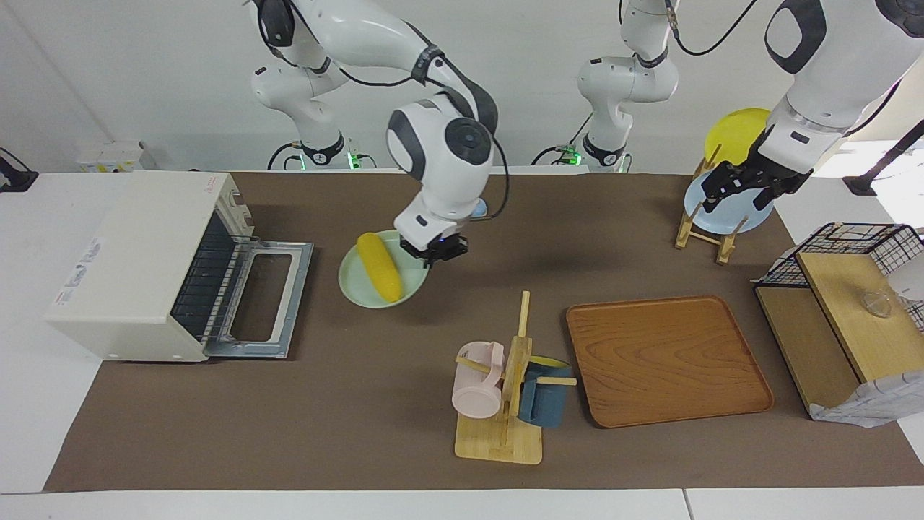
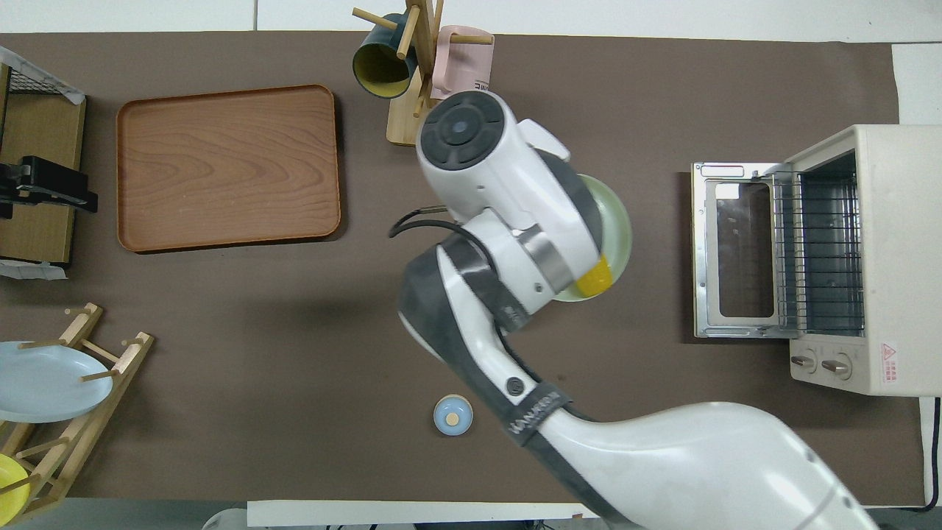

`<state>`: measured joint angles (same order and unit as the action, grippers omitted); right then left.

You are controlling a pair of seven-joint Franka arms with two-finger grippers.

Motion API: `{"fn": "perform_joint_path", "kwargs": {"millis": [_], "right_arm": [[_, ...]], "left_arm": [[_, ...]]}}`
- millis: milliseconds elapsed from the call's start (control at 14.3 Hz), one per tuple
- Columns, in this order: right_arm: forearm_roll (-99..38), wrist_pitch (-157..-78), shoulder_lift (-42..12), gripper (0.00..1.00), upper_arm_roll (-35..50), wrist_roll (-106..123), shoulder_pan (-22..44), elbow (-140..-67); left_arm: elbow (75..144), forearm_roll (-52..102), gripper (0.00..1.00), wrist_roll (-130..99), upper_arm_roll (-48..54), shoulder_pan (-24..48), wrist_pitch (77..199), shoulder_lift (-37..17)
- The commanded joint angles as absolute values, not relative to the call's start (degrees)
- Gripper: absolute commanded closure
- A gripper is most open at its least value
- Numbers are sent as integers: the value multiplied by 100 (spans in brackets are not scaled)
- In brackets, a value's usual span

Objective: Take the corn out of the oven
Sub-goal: 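Pull the plate with corn out and set it on the table center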

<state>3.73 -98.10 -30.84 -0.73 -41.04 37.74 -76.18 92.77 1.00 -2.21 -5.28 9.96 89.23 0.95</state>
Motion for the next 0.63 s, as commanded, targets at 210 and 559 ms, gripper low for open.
{"fn": "perform_joint_path", "kwargs": {"millis": [210,559], "right_arm": [[27,-10895,-4008,97,132,-5447,4069,-6873],[-396,-11514,-3869,50,89,-5599,3947,-6847]], "left_arm": [[9360,185,0,-404,-448,1020,8894,176],[11316,220,0,-1089,-422,1396,11095,694]]}}
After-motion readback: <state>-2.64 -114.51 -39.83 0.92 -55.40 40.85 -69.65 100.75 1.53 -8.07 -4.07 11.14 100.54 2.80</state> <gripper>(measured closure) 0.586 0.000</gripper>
